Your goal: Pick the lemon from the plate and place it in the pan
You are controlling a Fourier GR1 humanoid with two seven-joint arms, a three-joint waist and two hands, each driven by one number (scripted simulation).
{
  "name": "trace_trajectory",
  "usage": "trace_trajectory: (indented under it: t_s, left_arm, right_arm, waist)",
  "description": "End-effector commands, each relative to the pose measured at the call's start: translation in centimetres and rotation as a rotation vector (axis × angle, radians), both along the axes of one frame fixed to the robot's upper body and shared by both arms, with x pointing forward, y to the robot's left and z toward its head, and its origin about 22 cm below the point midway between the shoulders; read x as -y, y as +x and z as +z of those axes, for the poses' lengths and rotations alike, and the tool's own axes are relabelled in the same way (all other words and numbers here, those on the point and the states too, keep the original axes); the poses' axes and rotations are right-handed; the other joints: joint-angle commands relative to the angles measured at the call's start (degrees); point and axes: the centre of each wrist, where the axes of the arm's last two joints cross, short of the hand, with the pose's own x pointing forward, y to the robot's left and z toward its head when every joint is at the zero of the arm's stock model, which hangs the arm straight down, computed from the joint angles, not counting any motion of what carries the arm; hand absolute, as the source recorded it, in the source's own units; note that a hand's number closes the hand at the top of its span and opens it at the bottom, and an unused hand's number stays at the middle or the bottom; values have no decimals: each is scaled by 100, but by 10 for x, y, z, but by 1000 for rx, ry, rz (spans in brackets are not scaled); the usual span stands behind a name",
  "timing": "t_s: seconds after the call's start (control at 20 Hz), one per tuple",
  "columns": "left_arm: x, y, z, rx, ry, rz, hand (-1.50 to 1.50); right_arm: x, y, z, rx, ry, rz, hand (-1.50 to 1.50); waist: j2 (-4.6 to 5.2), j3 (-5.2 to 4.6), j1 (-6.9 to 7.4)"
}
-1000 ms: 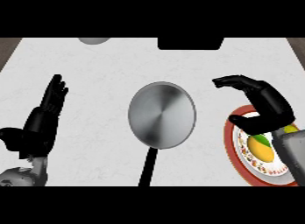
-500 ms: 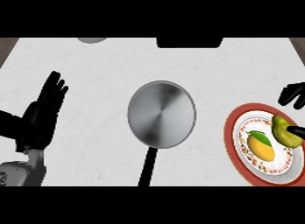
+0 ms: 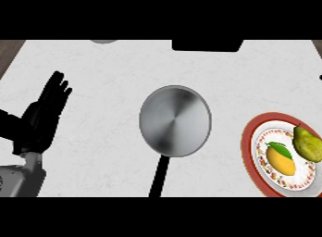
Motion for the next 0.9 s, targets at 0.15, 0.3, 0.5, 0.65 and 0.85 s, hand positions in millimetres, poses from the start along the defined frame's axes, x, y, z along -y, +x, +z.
trace_trajectory:
  t_s: [0.15, 0.3, 0.5, 0.65, 0.85]
  left_arm:
    - [2, 9, 8, 11, 11, -12, 0]
    - [-3, 0, 1, -5, 10, -5, 0]
    - [-3, 6, 14, -7, 16, -3, 0]
    - [4, 5, 2, -5, 8, 10, 0]
    - [-4, -2, -7, -15, -1, 17, 0]
  right_arm:
    - [-19, 6, 5, 68, -225, 318, -150]
    - [-23, 12, 10, 121, -339, 321, -150]
    - [-34, 14, 10, 114, -522, 359, -150]
    - [-52, 11, -11, 64, -715, 419, -150]
    - [-55, 6, -23, 73, -843, 467, -150]
  waist:
    - [-31, -16, -30]
    - [-57, -26, 1]
    - [-78, -30, -57]
    - [-66, -36, -51]
    - [-91, -36, -147]
